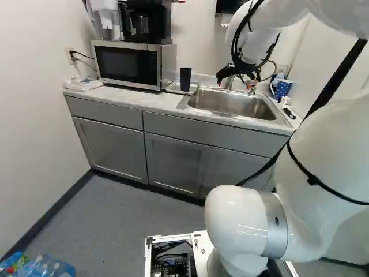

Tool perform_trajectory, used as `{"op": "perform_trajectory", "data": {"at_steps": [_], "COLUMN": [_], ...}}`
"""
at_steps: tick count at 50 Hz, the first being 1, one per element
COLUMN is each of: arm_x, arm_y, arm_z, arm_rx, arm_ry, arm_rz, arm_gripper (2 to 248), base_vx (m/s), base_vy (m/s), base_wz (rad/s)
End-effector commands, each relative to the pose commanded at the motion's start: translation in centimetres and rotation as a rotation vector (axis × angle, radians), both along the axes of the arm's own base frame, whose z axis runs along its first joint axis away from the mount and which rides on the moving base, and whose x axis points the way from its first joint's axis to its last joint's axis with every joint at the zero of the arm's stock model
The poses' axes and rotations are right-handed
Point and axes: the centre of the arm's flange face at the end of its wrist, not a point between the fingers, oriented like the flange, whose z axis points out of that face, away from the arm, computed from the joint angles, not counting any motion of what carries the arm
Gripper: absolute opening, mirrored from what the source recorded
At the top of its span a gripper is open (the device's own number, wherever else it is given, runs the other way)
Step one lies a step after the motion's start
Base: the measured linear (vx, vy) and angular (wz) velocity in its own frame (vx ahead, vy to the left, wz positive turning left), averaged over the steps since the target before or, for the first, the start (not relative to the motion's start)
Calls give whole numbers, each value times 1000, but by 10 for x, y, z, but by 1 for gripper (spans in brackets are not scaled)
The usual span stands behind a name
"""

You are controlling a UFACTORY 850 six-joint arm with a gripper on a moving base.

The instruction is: Rinse the cup and place it in the tray

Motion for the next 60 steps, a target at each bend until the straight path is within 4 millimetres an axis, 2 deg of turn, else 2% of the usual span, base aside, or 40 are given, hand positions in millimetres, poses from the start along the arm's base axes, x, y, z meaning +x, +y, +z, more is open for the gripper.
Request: {"op": "perform_trajectory", "data": {"at_steps": [41,60], "arm_x": [0,0], "arm_y": [0,0], "arm_z": [0,0], "arm_rx": [0,0], "arm_ry": [0,0], "arm_rz": [0,0], "arm_gripper": [247,247], "base_vx": [-95,-105], "base_vy": [58,110], "base_wz": [-285,-43]}}
